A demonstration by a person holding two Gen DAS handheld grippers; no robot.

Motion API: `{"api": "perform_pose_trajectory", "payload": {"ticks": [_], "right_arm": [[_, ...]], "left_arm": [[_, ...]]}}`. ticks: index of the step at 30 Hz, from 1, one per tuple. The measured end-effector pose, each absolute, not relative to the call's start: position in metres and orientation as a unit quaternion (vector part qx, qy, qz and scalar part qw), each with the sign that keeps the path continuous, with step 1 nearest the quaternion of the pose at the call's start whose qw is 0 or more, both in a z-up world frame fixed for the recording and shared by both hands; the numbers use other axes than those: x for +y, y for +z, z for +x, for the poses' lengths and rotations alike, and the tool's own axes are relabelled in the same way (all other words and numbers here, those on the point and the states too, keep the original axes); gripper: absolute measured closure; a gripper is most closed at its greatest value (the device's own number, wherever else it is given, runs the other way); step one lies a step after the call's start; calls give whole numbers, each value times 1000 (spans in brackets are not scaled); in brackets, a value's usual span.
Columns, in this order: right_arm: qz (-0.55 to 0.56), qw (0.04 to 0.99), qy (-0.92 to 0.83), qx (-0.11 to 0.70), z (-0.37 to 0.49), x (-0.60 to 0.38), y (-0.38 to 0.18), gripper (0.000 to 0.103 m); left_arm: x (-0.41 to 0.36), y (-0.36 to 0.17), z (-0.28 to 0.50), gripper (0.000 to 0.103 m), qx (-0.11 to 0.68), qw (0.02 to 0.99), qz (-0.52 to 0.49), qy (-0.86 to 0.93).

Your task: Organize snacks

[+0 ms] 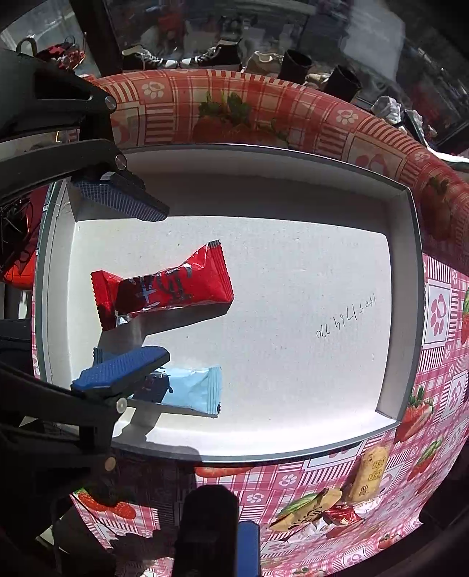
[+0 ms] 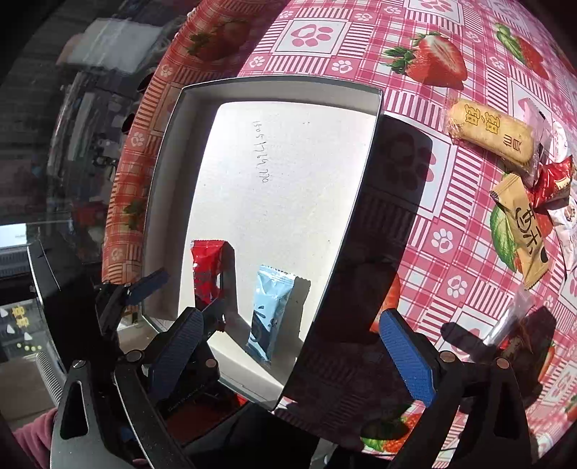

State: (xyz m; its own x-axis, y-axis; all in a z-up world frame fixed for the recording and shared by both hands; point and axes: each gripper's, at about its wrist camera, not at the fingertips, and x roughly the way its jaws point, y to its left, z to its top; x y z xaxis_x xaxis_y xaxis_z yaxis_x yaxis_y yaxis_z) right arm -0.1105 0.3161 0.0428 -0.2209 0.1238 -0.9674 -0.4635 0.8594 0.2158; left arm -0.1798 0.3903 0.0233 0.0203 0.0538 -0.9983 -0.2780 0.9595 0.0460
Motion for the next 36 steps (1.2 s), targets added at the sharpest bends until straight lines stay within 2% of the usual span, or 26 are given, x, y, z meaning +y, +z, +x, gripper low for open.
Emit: {"api": "perform_pose_trajectory", "payload": {"ticks": [16,27,29,30,32,33,34,36], "right_arm": [[-15,651,-31,758,-93,84,43,3],[-5,648,-19,761,-83,79,19,4],[-7,652,-12,758,-82,81,16,32],[2,652,-2,758,-81,83,16,33],[0,653,1,758,-81,85,17,56],[-4,650,2,760,-83,89,15,63],[-4,645,3,764,-84,86,14,66],[4,645,0,764,-89,74,18,66]], "left_arm": [[304,44,-116,26,677,735,-34,22],[292,43,-128,26,687,727,3,6],[287,42,-127,26,689,725,6,4],[284,43,-128,26,690,724,7,2],[275,40,-125,26,693,721,10,-4],[271,38,-122,26,695,719,11,-9],[265,36,-120,26,697,717,12,-14],[253,30,-114,26,701,713,16,-26]]}}
